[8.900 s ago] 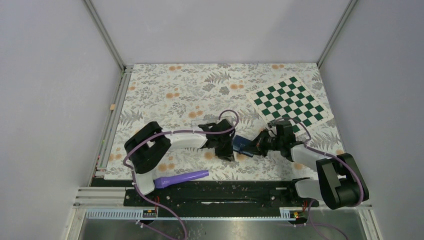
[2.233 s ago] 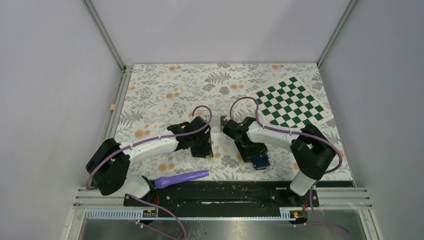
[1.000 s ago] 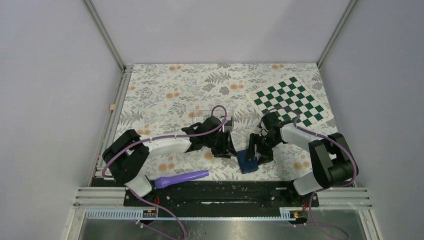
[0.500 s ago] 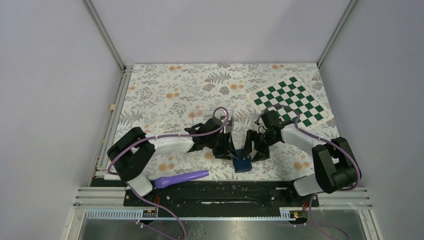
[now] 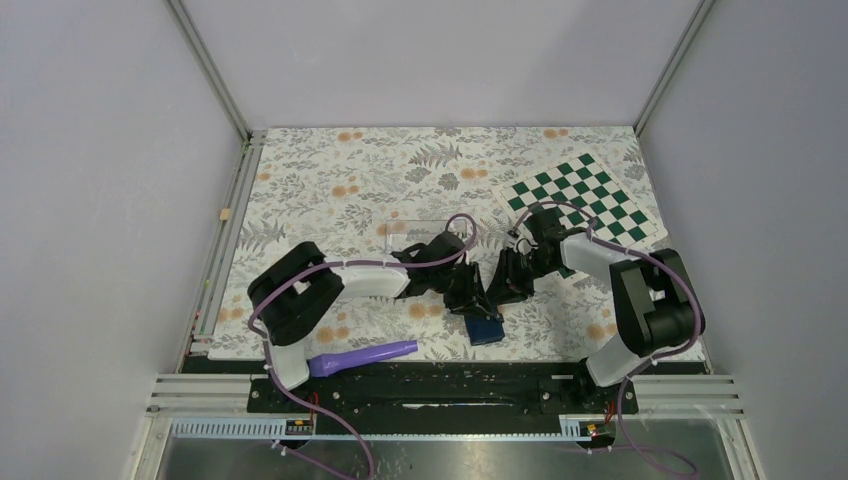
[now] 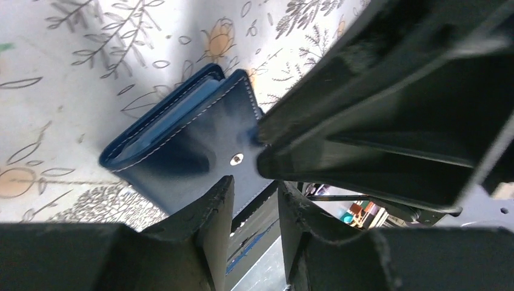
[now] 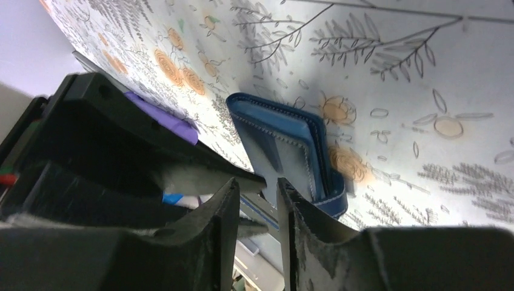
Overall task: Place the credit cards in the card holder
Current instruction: Close the card holder at the center of the board.
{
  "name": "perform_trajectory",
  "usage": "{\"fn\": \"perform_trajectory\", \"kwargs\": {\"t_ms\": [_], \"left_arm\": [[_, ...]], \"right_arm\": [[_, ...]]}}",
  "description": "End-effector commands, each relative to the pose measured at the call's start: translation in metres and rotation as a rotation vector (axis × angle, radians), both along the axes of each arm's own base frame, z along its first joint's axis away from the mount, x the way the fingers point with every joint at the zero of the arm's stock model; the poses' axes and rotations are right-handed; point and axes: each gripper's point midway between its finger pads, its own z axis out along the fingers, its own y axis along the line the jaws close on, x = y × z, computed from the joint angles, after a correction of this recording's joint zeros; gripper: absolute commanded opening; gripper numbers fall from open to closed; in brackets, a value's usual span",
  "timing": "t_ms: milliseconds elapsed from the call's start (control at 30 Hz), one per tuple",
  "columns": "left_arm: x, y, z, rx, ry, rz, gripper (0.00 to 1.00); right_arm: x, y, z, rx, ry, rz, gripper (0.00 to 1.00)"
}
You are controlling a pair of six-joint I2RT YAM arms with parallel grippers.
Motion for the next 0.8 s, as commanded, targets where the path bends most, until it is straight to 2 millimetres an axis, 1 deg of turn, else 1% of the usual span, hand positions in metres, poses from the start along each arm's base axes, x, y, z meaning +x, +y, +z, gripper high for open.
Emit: {"fn": "perform_trajectory", "kwargs": {"t_ms": [0,167,333,467,633,767], "left_arm": [[0.004,-0.025,0.02,-0.089,-0.022,-0.022,0.33],[0.002,-0.032,0.015,-0.085,-0.013,-0.007,0.33],[0.005,-0.03,0.005,-0.041,-0.015,0.021,0.3],[0.007,-0.029,0.0,-0.029,-0.016,0.033,0.23],[0.011,-0.031,-0.001,-0.029,-0.023,0.051,0.17],[0.012,-0.031,-0.003,-0.023,-0.02,0.055,0.05]], "right_arm": [[0.006,0.013,-0.003,0.088,0.027,0.036,0.34],[-0.001,0.007,-0.023,0.042,0.069,0.03,0.32],[-0.01,0.002,-0.034,0.016,0.099,0.029,0.31],[-0.013,0.001,-0.036,0.009,0.105,0.029,0.3],[-0.013,0.001,-0.036,0.012,0.106,0.027,0.3],[-0.012,0.002,-0.035,0.012,0.107,0.026,0.3]]}}
